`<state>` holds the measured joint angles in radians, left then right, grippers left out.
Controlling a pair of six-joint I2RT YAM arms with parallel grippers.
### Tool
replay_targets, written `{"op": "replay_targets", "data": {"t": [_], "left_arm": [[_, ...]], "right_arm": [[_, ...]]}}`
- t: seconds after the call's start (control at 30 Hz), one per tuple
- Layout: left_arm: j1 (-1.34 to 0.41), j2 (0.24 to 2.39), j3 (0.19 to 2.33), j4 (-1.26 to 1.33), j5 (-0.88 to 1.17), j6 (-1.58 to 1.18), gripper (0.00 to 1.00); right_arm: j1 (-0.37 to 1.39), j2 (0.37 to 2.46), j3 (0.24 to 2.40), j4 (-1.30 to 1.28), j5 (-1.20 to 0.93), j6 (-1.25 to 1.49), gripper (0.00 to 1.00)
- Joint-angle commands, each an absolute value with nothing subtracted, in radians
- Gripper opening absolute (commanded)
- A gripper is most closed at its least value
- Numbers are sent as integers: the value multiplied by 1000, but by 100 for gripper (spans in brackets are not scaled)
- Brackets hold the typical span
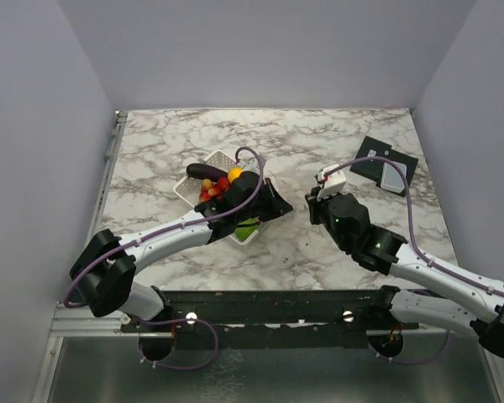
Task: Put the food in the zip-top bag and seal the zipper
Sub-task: Open the zipper of the food storage bag.
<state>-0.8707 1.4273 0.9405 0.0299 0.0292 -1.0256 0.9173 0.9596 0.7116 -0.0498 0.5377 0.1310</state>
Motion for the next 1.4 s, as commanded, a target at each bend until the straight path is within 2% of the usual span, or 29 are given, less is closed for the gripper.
{"op": "replay_targets", "data": {"t": [0.0,0.4,1.0,1.37], "left_arm": [[-867,1434,956,36,62,-952,0],[-867,1435,1026,-113,47,-826,0],[-867,1435,1139,-384,-246,-673,0],[-868,1431,1201,-448,-301,-621,0]], "right_arm": [[929,920,746,-74,614,143,1],[936,876,836,-144,670,112,1],[979,897,903,-183,711,100,1],[1022,928,930,-179,751,93,1]]}}
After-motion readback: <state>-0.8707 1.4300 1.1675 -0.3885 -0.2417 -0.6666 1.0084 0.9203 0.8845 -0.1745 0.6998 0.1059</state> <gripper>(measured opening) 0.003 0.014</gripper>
